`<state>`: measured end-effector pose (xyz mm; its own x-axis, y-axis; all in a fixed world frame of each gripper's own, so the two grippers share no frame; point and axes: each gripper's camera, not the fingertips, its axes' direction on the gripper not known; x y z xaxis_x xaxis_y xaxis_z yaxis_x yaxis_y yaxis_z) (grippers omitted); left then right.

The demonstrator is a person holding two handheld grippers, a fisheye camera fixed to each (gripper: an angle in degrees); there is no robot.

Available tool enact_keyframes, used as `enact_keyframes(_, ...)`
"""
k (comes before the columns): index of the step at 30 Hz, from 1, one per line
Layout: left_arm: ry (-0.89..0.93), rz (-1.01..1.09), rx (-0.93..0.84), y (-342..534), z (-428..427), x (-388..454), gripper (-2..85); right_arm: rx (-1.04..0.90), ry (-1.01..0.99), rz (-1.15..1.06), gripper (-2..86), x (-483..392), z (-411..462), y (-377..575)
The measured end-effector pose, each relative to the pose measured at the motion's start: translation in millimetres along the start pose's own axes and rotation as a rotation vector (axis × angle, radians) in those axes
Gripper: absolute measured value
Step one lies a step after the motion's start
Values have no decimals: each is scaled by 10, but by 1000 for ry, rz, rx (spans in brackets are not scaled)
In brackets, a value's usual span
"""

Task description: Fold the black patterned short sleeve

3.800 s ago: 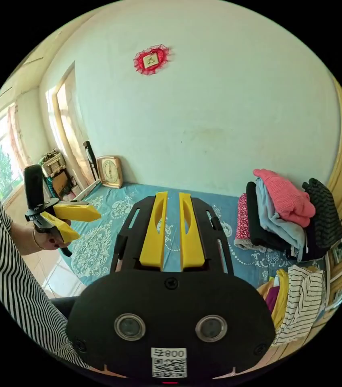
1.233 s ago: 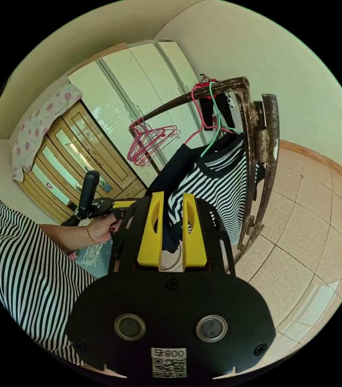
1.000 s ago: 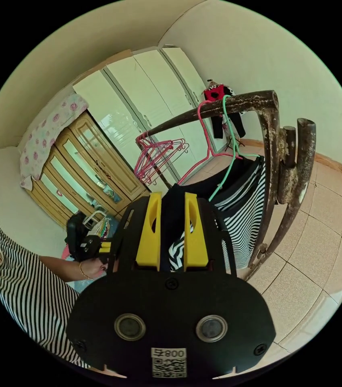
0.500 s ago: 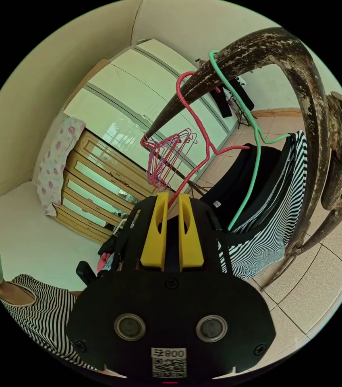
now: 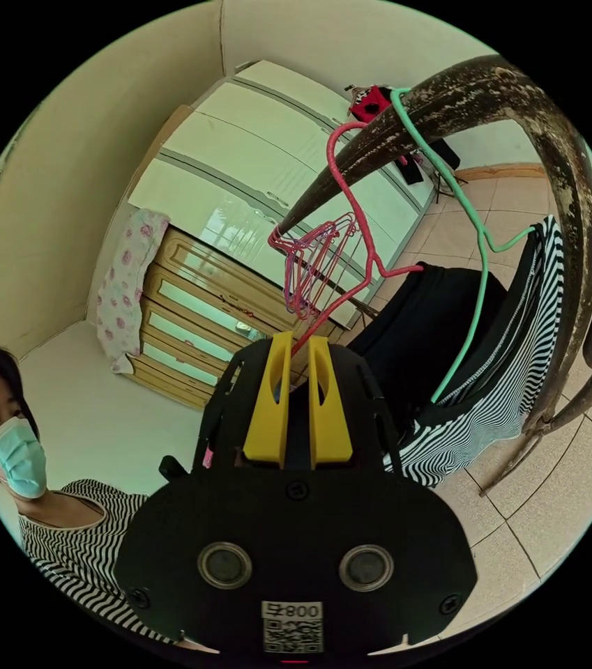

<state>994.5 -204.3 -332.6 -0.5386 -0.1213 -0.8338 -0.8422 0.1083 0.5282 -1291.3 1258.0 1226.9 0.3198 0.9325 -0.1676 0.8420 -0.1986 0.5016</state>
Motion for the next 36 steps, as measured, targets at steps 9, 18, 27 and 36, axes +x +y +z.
enact_keyframes(9,126,-195,-66,174,438,-554,8,-8,-143,-9,35,-322,-54,-501)
enact_keyframes(18,138,-50,-51,-611,1144,-607,16,-33,-67,74,25,-385,160,-717)
enact_keyframes(27,118,-18,-115,-1277,1883,-964,20,-23,-113,141,24,-503,191,-820)
enact_keyframes(36,177,-142,-164,-855,2179,-1476,26,-62,-29,124,21,-723,693,-1001)
